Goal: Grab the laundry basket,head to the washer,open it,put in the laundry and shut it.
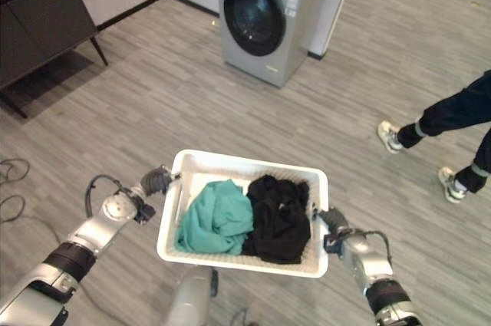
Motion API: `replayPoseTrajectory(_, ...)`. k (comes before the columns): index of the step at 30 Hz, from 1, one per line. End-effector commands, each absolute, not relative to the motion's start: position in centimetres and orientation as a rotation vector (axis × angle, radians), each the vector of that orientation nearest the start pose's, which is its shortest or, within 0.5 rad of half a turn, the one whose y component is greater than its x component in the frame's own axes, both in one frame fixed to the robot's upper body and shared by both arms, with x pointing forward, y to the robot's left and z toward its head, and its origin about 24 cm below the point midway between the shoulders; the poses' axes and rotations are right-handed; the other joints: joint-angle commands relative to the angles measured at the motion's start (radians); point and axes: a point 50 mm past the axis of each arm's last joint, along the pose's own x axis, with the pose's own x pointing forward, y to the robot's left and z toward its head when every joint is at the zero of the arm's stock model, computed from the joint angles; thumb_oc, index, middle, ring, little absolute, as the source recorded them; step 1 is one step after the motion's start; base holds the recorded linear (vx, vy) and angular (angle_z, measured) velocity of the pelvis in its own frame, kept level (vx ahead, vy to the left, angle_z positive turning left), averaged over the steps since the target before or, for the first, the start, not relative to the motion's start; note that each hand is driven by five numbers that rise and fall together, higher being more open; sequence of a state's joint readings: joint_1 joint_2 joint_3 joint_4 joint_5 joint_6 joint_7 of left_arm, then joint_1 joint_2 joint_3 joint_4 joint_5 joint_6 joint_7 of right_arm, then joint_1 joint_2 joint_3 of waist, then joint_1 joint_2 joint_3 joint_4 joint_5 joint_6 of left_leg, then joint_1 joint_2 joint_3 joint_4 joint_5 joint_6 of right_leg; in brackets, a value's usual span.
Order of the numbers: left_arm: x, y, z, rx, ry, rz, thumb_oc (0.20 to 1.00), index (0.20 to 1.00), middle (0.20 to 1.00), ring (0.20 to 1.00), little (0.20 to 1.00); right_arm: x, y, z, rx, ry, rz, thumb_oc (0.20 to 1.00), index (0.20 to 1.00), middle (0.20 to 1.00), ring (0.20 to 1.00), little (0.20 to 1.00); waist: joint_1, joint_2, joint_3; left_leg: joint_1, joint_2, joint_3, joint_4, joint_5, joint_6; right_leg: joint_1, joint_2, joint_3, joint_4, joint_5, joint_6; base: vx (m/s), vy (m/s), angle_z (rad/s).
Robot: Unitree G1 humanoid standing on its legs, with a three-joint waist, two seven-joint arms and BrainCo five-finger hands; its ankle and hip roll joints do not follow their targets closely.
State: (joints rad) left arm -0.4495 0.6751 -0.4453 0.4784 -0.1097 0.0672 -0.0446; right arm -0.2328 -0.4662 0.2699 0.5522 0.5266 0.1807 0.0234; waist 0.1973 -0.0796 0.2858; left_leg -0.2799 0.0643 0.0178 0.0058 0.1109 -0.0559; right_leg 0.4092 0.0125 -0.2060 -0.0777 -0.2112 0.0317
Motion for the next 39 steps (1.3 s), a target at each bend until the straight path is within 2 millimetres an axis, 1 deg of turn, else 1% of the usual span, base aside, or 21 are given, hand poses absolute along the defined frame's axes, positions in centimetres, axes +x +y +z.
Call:
replayPoseTrajectory(1,33.2,29.7,11.7,0.761,0.12,0.108,0.2,0.2,0.2,0.2,0.2,28.2,-25.8,1.1,-0.044,0.365,0.001,0.2,0.2,0.2,0.2,0.2,0.035,0.019,-0.081,0.02,0.108,0.006,0.049,0.062,-0.052,-0.121,-0.062,-0.075,0.139,0.004,0.058,0.45,0.249,-0.26)
replayPoseTrajectory(2,33.2,29.7,11.7,0.762,0.12,0.108,0.2,0.2,0.2,0.2,0.2,28.2,-25.8,1.1,-0.043,0.365,0.001,0.2,0.2,0.2,0.2,0.2,0.037,0.018,-0.082,0.019,0.108,0.008,0.052,0.06,-0.051,-0.123,-0.064,-0.073,0.141,0.002,0.059,0.65,0.365,-0.36)
replayPoseTrajectory(4,33.3,29.7,11.5,0.786,0.134,0.1,0.2,0.2,0.2,0.2,0.2,28.1,-25.3,0.5,-0.022,0.377,0.002,0.2,0.2,0.2,0.2,0.2,0.045,-0.011,-0.1,0.047,0.051,0.019,0.114,-0.007,-0.003,-0.149,-0.147,-0.06,0.294,0.08,0.103,0.5,0.296,-0.23)
replayPoseTrajectory(5,33.3,29.7,11.5,0.786,0.134,0.1,0.2,0.2,0.2,0.2,0.2,28.1,-25.3,0.5,-0.021,0.377,0.002,0.2,0.2,0.2,0.2,0.2,0.045,-0.01,-0.103,0.044,0.052,0.019,0.113,-0.005,-0.003,-0.153,-0.146,-0.059,0.294,0.082,0.103,0.3,0.212,-0.07)
replayPoseTrajectory(8,33.5,29.6,11.7,0.817,0.14,0.087,0.2,0.2,0.2,0.2,0.2,28.1,-25.0,0.1,-0.009,0.39,-0.005,0.2,0.2,0.2,0.2,0.2,0.026,-0.024,-0.094,0.106,-0.005,0.046,0.133,-0.083,0.063,-0.256,-0.231,-0.041,0.583,0.279,0.133,0.35,0.303,0.07)
replayPoseTrajectory(10,33.3,29.7,11.6,0.814,0.145,0.094,0.2,0.2,0.2,0.2,0.2,28.2,-24.7,0.0,-0.017,0.392,0.005,0.2,0.2,0.2,0.2,0.2,0.01,-0.004,-0.086,0.168,-0.012,0.062,0.114,-0.12,0.094,-0.352,-0.285,-0.054,0.721,0.329,0.143,0.35,0.301,0.21)
replayPoseTrajectory(12,33.2,29.8,11.7,0.811,0.143,0.096,0.2,0.2,0.2,0.2,0.2,27.9,-24.9,-0.2,-0.019,0.403,0.002,0.2,0.2,0.2,0.2,0.2,0.001,0.009,-0.079,0.23,-0.011,0.081,0.102,-0.165,0.096,-0.403,-0.36,-0.138,0.704,0.292,0.142,0.39,0.199,0.03)
replayPoseTrajectory(13,33.1,29.7,11.4,0.807,0.148,0.091,0.2,0.2,0.2,0.2,0.2,27.8,-25.1,-0.3,-0.023,0.411,-0.005,0.2,0.2,0.2,0.2,0.2,-0.012,0.018,-0.073,0.253,-0.011,0.078,0.098,-0.18,0.096,-0.419,-0.36,-0.163,0.693,0.263,0.141,0.31,0.088,-0.31)
replayPoseTrajectory(15,33.0,29.6,11.2,0.809,0.15,0.085,0.2,0.2,0.2,0.2,0.2,27.5,-25.6,-0.3,-0.021,0.409,-0.026,0.2,0.2,0.2,0.2,0.2,-0.034,0.034,-0.062,0.281,-0.011,0.082,0.099,-0.192,0.092,-0.449,-0.327,-0.222,0.589,0.208,0.115,0.26,0.02,-0.01)
replayPoseTrajectory(17,33.1,29.5,11.2,0.812,0.148,0.081,0.2,0.2,0.2,0.2,0.2,27.4,-26.1,-0.1,-0.013,0.393,-0.049,0.2,0.2,0.2,0.2,0.2,-0.053,0.031,-0.052,0.302,-0.016,0.079,0.113,-0.223,0.076,-0.478,-0.296,-0.238,0.423,0.193,0.121,0.26,-0.072,0.38)
replayPoseTrajectory(20,33.1,29.7,11.2,0.812,0.143,0.098,0.2,0.2,0.2,0.2,0.2,27.2,-26.6,0.0,0.014,0.381,-0.078,0.2,0.2,0.2,0.2,0.2,-0.074,0.025,-0.05,0.339,-0.028,0.067,0.121,-0.26,0.057,-0.52,-0.241,-0.156,0.169,0.252,0.148,0.35,-0.117,0.22)
replayPoseTrajectory(22,33.2,29.5,11.2,0.815,0.13,0.102,0.2,0.2,0.2,0.2,0.2,26.8,-27.3,-0.2,0.027,0.381,-0.109,0.2,0.2,0.2,0.2,0.2,-0.112,0.033,-0.052,0.39,-0.031,0.044,0.117,-0.297,0.05,-0.598,-0.224,-0.045,0.056,0.319,0.183,0.41,-0.103,0.27)
replayPoseTrajectory(26,33.5,29.1,11.1,0.822,0.123,0.094,0.2,0.2,0.2,0.2,0.2,26.1,-28.1,-0.3,0.012,0.391,-0.136,0.2,0.2,0.2,0.2,0.2,-0.148,0.039,-0.059,0.439,-0.03,0.002,0.129,-0.322,0.042,-0.609,-0.212,0.025,0.064,0.358,0.193,0.37,-0.13,0.59)
replayPoseTrajectory(29,33.4,28.5,10.2,0.809,0.141,0.073,0.2,0.2,0.2,0.2,0.2,25.1,-29.4,-0.6,-0.011,0.413,-0.161,0.2,0.2,0.2,0.2,0.2,-0.182,0.052,-0.106,0.498,0.023,-0.038,0.164,-0.307,0.016,-0.571,-0.181,0.025,0.127,0.345,0.165,0.49,-0.269,0.81)
replayPoseTrajectory(30,33.1,28.7,9.8,0.798,0.154,0.077,0.2,0.2,0.2,0.2,0.2,24.8,-29.6,-0.9,-0.021,0.432,-0.16,0.2,0.2,0.2,0.2,0.2,-0.188,0.061,-0.117,0.506,0.049,-0.05,0.183,-0.283,0.005,-0.561,-0.159,0.016,0.139,0.327,0.152,0.39,-0.32,0.54)
replayPoseTrajectory(31,32.7,29.1,9.4,0.785,0.167,0.084,0.2,0.2,0.2,0.2,0.2,24.6,-29.6,-1.1,-0.036,0.446,-0.154,0.2,0.2,0.2,0.2,0.2,-0.187,0.067,-0.129,0.501,0.079,-0.049,0.227,-0.226,-0.011,-0.541,-0.133,0.0,0.148,0.305,0.131,0.43,-0.456,0.43)
replayPoseTrajectory(32,32.2,29.5,9.1,0.775,0.186,0.087,0.2,0.2,0.2,0.2,0.2,24.5,-29.7,-1.2,-0.055,0.46,-0.152,0.2,0.2,0.2,0.2,0.2,-0.172,0.056,-0.124,0.428,0.119,-0.045,0.421,-0.115,-0.009,-0.487,-0.108,-0.015,0.134,0.269,0.092,0.29,-0.354,0.36)
replayPoseTrajectory(33,32.2,29.5,9.1,0.775,0.186,0.087,0.2,0.2,0.2,0.2,0.2,24.5,-29.7,-1.2,-0.055,0.46,-0.151,0.2,0.2,0.2,0.2,0.2,-0.176,0.059,-0.125,0.417,0.122,-0.051,0.436,-0.121,-0.011,-0.488,-0.105,-0.02,0.133,0.27,0.09,0.23,-0.373,0.16)
replayPoseTrajectory(35,31.5,30.4,9.2,0.759,0.192,0.12,0.2,0.2,0.2,0.2,0.2,24.4,-29.5,-1.3,-0.069,0.464,-0.143,0.2,0.2,0.2,0.2,0.2,-0.14,0.031,-0.093,0.282,0.137,-0.087,0.698,-0.05,0.026,-0.415,-0.056,-0.005,0.104,0.229,0.027,0.17,-0.343,0.07)
replayPoseTrajectory(38,31.4,30.4,9.3,0.745,0.189,0.123,0.2,0.2,0.2,0.2,0.2,24.2,-29.8,-1.5,-0.091,0.483,-0.156,0.2,0.2,0.2,0.2,0.2,-0.121,0.013,-0.07,0.2,0.144,-0.075,0.709,-0.065,0.042,-0.382,-0.052,-0.008,0.096,0.206,0.013,0.14,-0.2,-0.38)
replayPoseTrajectory(39,31.5,30.2,9.3,0.733,0.186,0.123,0.2,0.2,0.2,0.2,0.2,24.0,-30.1,-1.6,-0.091,0.487,-0.176,0.2,0.2,0.2,0.2,0.2,-0.101,0.004,-0.049,0.138,0.122,-0.054,0.633,-0.119,0.041,-0.356,-0.057,-0.011,0.086,0.193,0.02,0.13,-0.076,-0.42)
